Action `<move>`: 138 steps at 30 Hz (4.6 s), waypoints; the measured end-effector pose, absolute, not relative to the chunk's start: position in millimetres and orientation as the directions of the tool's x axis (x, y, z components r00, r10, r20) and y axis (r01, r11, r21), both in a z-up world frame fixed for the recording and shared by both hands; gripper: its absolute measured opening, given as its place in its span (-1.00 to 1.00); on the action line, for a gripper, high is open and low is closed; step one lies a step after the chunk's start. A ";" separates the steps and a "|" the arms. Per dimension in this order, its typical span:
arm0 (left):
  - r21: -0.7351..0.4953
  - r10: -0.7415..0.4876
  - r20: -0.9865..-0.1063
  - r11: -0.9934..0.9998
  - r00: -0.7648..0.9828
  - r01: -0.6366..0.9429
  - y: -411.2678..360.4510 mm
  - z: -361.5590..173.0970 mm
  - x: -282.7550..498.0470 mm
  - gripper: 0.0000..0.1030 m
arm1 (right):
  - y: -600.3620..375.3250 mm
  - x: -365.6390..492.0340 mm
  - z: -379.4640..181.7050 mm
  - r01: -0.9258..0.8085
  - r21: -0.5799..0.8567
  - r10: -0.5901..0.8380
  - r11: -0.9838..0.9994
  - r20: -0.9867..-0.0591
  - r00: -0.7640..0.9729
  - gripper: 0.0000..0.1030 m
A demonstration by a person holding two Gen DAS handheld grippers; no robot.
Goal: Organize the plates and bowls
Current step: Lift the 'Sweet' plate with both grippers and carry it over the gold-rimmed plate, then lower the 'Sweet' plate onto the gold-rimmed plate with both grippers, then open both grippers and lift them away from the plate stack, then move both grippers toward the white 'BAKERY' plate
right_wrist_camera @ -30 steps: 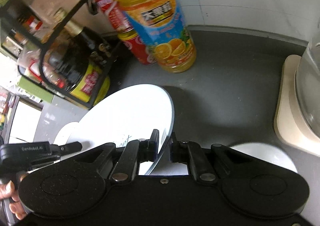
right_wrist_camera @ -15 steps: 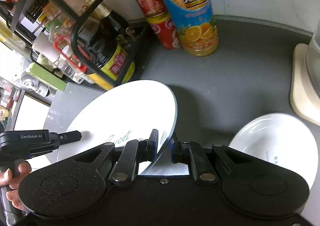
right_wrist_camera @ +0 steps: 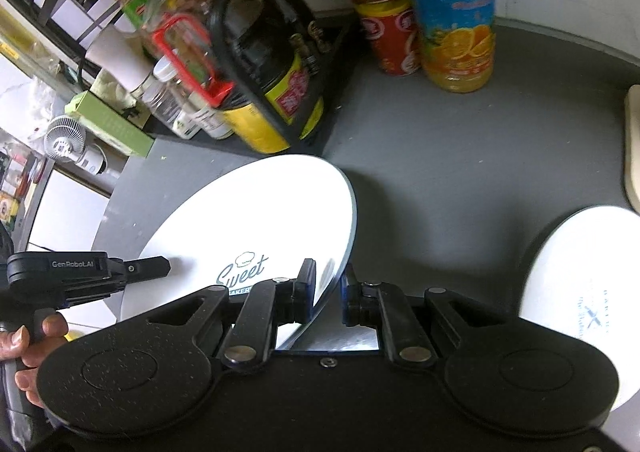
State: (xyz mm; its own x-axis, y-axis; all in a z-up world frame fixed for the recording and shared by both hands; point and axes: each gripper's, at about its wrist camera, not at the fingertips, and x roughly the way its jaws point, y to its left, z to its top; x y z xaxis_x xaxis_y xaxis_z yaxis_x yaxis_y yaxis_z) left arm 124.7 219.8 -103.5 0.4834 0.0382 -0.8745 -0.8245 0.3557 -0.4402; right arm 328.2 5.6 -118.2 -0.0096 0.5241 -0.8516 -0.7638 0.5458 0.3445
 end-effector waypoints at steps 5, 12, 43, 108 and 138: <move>-0.439 0.019 -0.879 0.354 0.476 -0.826 225.5 -110.8 111.3 -0.89 | 10.9 313.0 -123.1 -0.764 0.333 0.506 0.553 -0.863 -0.010 -0.77; -0.433 -0.007 -0.886 0.370 0.463 -0.822 233.7 -120.3 99.6 -0.89 | 19.3 295.6 -129.1 -0.759 0.313 0.490 0.571 -0.872 0.009 -0.77; -0.429 -0.089 -0.894 0.451 0.439 -0.783 247.9 -149.5 89.9 -0.82 | 22.0 272.9 -158.6 -0.663 0.284 0.450 0.693 -0.888 0.089 -0.86; -0.313 0.061 -0.903 0.588 0.426 -0.746 233.4 -93.9 138.1 0.07 | -2.5 289.9 -106.4 -0.626 0.326 0.520 0.709 -0.841 0.152 0.65; -0.332 -0.107 -0.907 0.777 0.407 -0.535 70.4 -101.4 318.1 0.09 | -213.7 402.3 -86.6 -0.368 0.350 0.471 0.861 -0.821 0.323 0.76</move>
State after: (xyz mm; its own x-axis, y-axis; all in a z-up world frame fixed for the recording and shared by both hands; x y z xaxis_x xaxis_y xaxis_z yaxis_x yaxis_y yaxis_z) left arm 318.1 70.4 -101.4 0.4072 -0.1074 -0.9070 -0.5351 0.7768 -0.3322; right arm 402.3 -213.7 -86.6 0.3227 0.4713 -0.8208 -0.3681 0.8614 0.3499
